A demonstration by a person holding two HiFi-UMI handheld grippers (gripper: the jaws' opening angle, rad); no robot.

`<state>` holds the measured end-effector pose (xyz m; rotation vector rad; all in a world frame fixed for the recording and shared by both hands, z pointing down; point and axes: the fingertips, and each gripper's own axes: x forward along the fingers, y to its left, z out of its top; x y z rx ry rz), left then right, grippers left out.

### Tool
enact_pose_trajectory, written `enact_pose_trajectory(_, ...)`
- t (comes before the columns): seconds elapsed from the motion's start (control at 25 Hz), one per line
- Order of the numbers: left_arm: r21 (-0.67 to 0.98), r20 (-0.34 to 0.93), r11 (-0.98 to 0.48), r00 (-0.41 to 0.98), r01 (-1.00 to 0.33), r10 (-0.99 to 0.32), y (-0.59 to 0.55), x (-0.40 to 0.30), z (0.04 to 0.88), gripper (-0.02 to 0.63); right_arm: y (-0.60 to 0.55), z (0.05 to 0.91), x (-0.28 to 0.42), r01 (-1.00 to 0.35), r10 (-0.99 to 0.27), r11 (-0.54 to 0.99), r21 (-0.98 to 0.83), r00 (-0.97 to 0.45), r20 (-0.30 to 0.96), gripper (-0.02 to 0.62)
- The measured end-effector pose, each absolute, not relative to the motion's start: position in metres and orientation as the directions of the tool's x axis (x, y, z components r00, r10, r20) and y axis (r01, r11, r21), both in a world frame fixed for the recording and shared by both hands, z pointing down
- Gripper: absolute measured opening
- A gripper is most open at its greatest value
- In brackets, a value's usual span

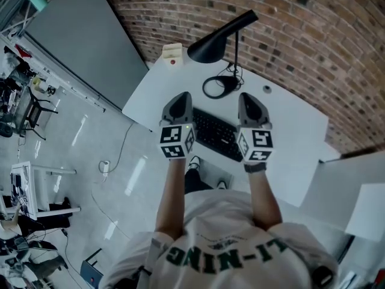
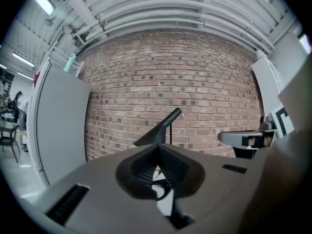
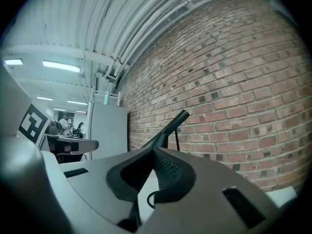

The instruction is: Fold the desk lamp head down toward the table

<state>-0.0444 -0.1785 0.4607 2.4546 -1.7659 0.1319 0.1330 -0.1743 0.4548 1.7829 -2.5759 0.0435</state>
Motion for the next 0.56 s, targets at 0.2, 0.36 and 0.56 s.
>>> enact_pose_trajectory(0.2, 0.039, 0.145, -0.28, 0.283, -0.959, -0.948, -0.151, -0.05, 0.463, -0.002, -0.154, 0.459, 0.135, -0.933, -0.932, 0.359, -0.034, -0.36, 0.036, 0.003)
enact_pose_trajectory(0.36, 0.038, 0.174, -0.272, 0.275, -0.961, -0.946, -0.142, -0.056, 0.474, -0.002, -0.147, 0.47, 0.131, -0.93, -0.928, 0.365, -0.051, -0.368, 0.06, 0.003)
enact_pose_trajectory(0.56, 0.034, 0.229, -0.301, 0.301, -0.953, -0.926, -0.144, -0.067, 0.495, 0.013, -0.149, 0.483, 0.11, -0.917, -0.912, 0.395, -0.059, -0.399, 0.092, 0.003)
